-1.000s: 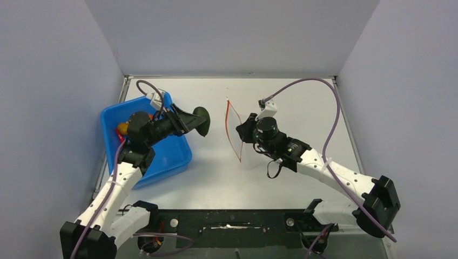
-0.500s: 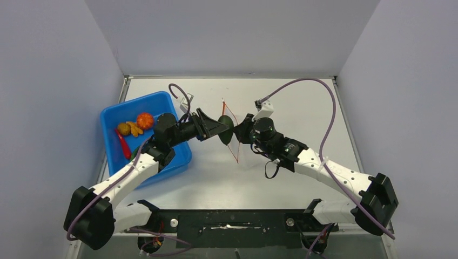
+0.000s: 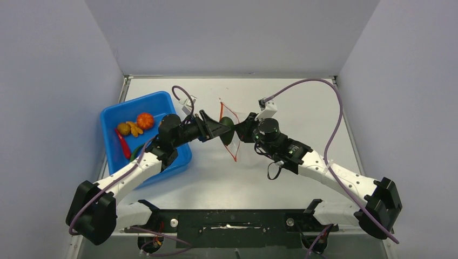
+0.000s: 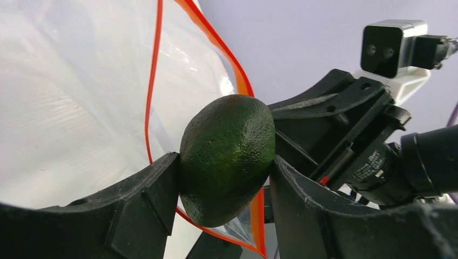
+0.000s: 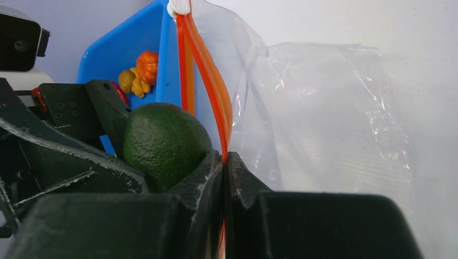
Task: Place the food in the zip-top bag and seal the zipper
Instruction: Place the fake fruit in the zipper food storage bag.
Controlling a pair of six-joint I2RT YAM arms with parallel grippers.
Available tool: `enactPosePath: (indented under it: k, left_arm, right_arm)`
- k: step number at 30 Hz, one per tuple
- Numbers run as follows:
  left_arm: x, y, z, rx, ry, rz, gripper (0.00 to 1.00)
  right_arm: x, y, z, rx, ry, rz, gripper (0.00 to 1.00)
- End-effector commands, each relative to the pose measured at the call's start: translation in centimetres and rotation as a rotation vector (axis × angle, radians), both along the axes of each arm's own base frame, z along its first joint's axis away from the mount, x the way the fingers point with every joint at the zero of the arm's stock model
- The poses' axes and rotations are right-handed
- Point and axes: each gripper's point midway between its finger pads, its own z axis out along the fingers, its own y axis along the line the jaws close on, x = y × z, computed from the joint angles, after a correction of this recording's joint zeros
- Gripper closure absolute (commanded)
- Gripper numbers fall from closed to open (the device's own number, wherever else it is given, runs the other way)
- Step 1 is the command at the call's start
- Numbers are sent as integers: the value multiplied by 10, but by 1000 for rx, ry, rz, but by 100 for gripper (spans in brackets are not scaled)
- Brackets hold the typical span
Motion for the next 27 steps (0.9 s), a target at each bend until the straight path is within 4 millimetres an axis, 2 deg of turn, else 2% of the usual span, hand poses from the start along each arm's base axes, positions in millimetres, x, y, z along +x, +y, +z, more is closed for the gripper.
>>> enactPosePath:
  k: [1, 10, 17, 21, 27]
  left_arm:
    - [7, 3, -2, 54, -47, 46, 70]
    - [13, 8, -14, 132, -22, 97, 70]
    - [19, 6, -16, 163, -2, 101, 69]
    - [20, 7, -17, 180, -7, 112, 58]
    - [16, 4, -14, 159, -38, 85, 44]
  right_arm:
    - [-4, 11, 45, 132, -107, 35, 100]
    - [-7, 17, 49, 145, -112, 60, 100]
    - [-6, 21, 49, 143, -103, 57, 100]
    - [-4, 17, 48, 132, -101, 35, 100]
    - [-3, 13, 36, 116, -75, 12, 100]
